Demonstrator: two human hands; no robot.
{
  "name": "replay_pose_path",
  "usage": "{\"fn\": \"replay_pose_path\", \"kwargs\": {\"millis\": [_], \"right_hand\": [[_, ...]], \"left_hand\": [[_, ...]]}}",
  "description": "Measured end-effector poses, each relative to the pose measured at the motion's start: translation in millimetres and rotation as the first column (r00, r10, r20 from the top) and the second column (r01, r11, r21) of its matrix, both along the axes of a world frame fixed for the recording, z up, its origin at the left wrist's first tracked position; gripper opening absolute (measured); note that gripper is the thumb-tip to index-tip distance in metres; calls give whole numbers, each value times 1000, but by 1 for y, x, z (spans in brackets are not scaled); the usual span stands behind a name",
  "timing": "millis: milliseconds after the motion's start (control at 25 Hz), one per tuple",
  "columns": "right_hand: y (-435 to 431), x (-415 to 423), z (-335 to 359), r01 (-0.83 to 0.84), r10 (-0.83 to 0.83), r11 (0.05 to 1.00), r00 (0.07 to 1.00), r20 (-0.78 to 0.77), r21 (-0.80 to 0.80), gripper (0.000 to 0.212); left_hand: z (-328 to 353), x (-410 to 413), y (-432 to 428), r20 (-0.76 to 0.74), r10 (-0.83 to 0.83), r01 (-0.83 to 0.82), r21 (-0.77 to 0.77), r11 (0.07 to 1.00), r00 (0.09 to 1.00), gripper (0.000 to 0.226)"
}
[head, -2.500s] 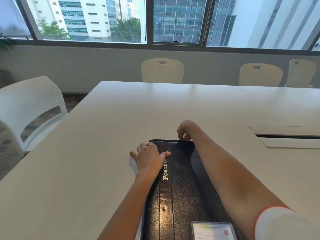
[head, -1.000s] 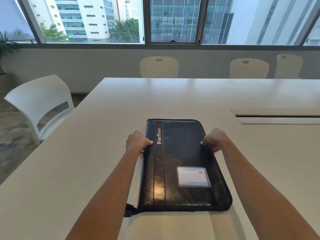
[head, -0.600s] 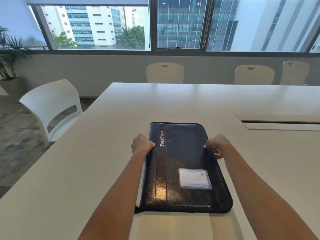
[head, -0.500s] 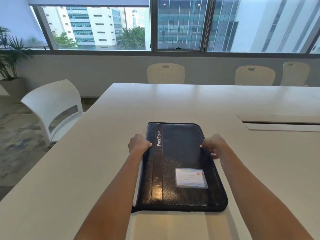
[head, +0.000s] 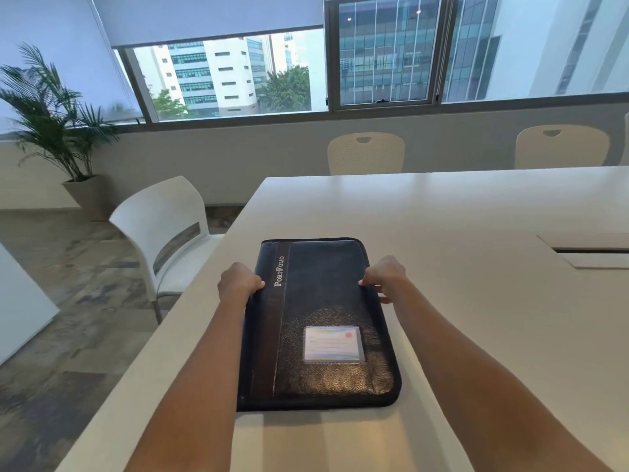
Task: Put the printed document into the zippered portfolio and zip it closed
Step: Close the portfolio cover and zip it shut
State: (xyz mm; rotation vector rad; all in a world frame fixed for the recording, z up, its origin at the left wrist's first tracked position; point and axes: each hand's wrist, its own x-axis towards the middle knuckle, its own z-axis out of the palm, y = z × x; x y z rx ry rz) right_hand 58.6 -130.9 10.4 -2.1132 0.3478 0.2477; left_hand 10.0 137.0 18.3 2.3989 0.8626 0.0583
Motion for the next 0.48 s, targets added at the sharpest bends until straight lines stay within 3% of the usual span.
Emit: {"fn": "replay_pose_path", "kwargs": {"millis": [480], "right_hand": [[46, 5, -15, -30, 28, 996, 999, -21, -81, 22]], "left_hand": [[-19, 10, 43, -52, -24, 26, 48, 998, 998, 32]]}}
